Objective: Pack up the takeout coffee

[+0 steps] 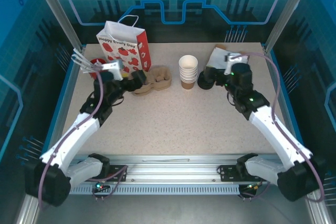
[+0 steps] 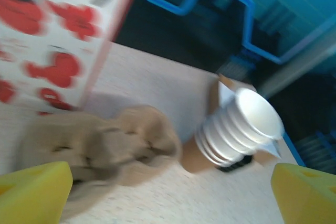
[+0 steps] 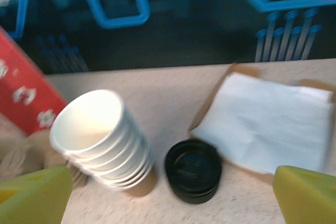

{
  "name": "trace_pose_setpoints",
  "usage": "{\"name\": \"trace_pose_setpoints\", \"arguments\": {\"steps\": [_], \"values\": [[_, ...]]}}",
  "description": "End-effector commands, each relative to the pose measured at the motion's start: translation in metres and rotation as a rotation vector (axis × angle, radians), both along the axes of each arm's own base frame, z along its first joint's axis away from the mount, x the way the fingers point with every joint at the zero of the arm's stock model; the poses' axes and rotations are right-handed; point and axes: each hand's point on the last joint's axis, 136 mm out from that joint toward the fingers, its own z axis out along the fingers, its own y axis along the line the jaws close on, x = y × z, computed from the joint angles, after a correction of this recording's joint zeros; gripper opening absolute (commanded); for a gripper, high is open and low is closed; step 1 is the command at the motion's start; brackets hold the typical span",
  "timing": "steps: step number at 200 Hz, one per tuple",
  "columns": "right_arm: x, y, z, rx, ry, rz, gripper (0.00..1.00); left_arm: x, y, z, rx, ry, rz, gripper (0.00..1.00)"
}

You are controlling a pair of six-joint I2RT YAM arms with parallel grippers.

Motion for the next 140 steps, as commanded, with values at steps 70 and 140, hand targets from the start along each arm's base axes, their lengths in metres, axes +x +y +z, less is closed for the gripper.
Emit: {"name": "trace_pose_setpoints", "arguments": {"steps": [70, 140], "values": [[-0.003, 0.053, -0.048, -0.182, 0.214, 0.144, 0.99, 0.017, 0.01, -0.071, 0.31, 0.287, 0.023, 0.89], [0.046, 0.064, -0.044, -0.195, 0.313, 0.086, 0.73, 0.022, -0.044, -0.051, 0.196, 0.22, -0.115, 0.88]]}}
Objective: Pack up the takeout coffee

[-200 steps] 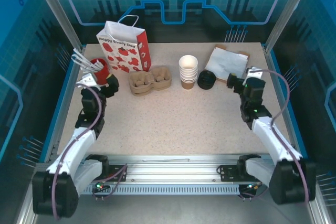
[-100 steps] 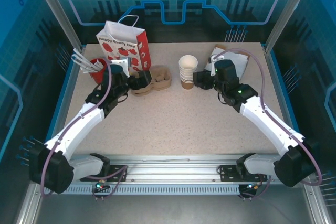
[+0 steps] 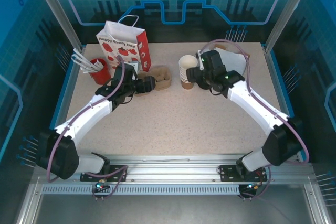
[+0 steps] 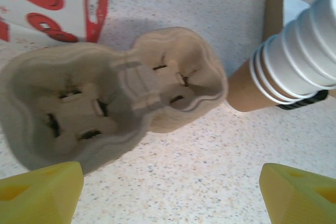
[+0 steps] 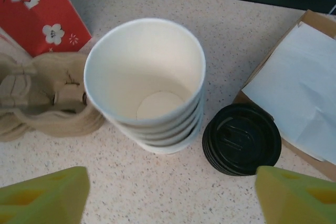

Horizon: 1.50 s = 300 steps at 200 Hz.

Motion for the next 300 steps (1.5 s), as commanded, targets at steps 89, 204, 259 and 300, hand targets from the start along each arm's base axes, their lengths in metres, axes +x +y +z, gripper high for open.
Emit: {"name": "trace_pose_setpoints", "arguments": {"steps": [89, 204, 259, 300], "values": [[0.068, -0.01, -0.019, -0.091, 0.126, -0.113, 0.37, 0.006, -0.03, 0.037, -0.052, -0.085, -0.089, 0.89], [0.081, -0.006, -0.029, -0.112, 0.148, -0.106, 0.16, 0.003, -0.03, 0.034, -0.043, -0.08, -0.092, 0.89], [0.081, -0.006, -0.024, -0.106, 0.137, -0.11, 0.11, 0.002, -0.03, 0.034, -0.045, -0.076, -0.092, 0.89], [0.08, -0.007, -0.012, -0.086, 0.118, -0.116, 0.08, 0.002, -0.03, 0.034, -0.046, -0.078, -0.093, 0.89]]}}
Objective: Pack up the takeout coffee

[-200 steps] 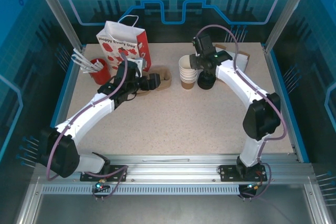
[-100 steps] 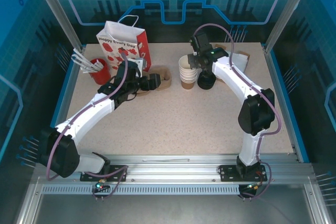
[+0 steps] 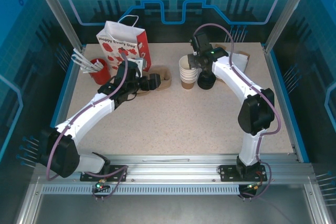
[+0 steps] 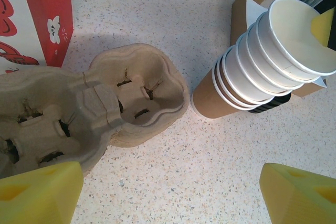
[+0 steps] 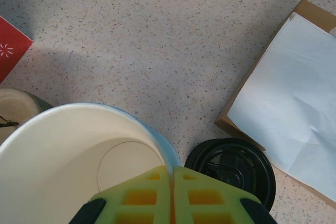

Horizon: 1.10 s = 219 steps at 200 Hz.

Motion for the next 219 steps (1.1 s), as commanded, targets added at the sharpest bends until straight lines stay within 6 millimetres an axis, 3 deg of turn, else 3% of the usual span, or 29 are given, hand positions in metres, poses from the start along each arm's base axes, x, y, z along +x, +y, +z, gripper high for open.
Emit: {"name": "trace_pose_setpoints", "arguments": {"steps": [1, 69, 135, 188, 219], "values": [[0.003, -0.005, 0.018, 0.013, -0.03, -0.018, 0.08, -0.002, -0.007, 0.014, -0.015, -0.03, -0.035, 0.89], [-0.003, 0.003, 0.052, 0.115, -0.075, -0.001, 0.07, -0.005, -0.008, 0.018, -0.025, -0.036, -0.039, 0.89], [-0.003, 0.001, 0.071, 0.226, -0.09, 0.005, 0.07, -0.009, -0.007, 0.02, -0.032, -0.038, -0.042, 0.89], [-0.018, -0.01, 0.129, 0.285, -0.191, 0.024, 0.07, -0.012, -0.009, 0.027, -0.05, -0.051, -0.054, 0.89], [-0.044, -0.002, 0.16, 0.336, -0.236, 0.096, 0.07, -0.018, -0.011, 0.034, -0.08, -0.057, -0.068, 0.9]]}}
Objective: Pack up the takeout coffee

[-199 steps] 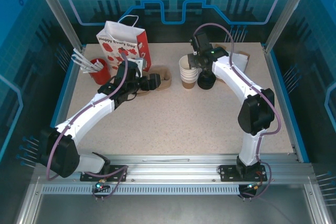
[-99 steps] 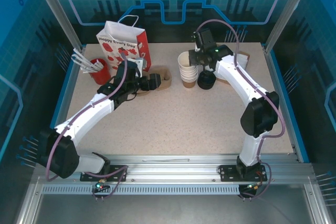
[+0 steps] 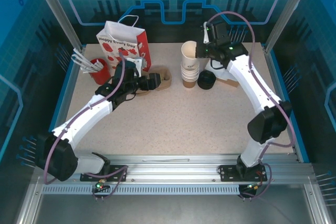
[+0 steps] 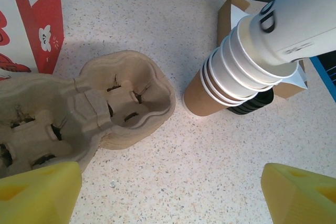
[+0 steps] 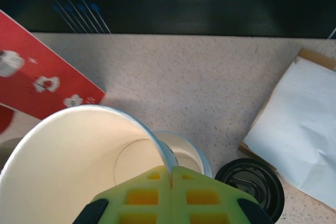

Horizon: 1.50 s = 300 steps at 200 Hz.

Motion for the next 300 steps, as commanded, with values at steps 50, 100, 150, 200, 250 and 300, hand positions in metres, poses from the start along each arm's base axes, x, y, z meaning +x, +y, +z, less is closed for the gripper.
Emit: {"name": "trace_pose_setpoints", "arguments": {"steps": [50, 100, 150, 200, 250, 300], "values": [[-0.096, 0.027, 0.028, 0.018, -0.059, 0.25, 0.08, -0.028, 0.003, 0.015, -0.056, -0.032, -0.02, 0.91], [-0.163, 0.06, -0.069, -0.043, 0.021, 0.438, 0.09, -0.045, 0.024, 0.004, -0.019, -0.038, 0.039, 0.92], [-0.183, 0.078, -0.153, -0.056, 0.067, 0.481, 0.09, -0.046, 0.022, 0.01, -0.051, -0.04, 0.041, 0.92], [-0.186, 0.08, -0.19, -0.066, 0.096, 0.473, 0.1, -0.044, 0.018, 0.013, -0.066, -0.032, 0.033, 0.92], [-0.185, 0.083, -0.199, -0.105, 0.135, 0.47, 0.23, -0.043, 0.014, 0.012, -0.072, -0.022, 0.019, 0.92], [-0.181, 0.079, -0.127, -0.073, 0.045, 0.439, 0.62, -0.042, 0.005, 0.017, -0.102, -0.023, -0.019, 0.92]]}}
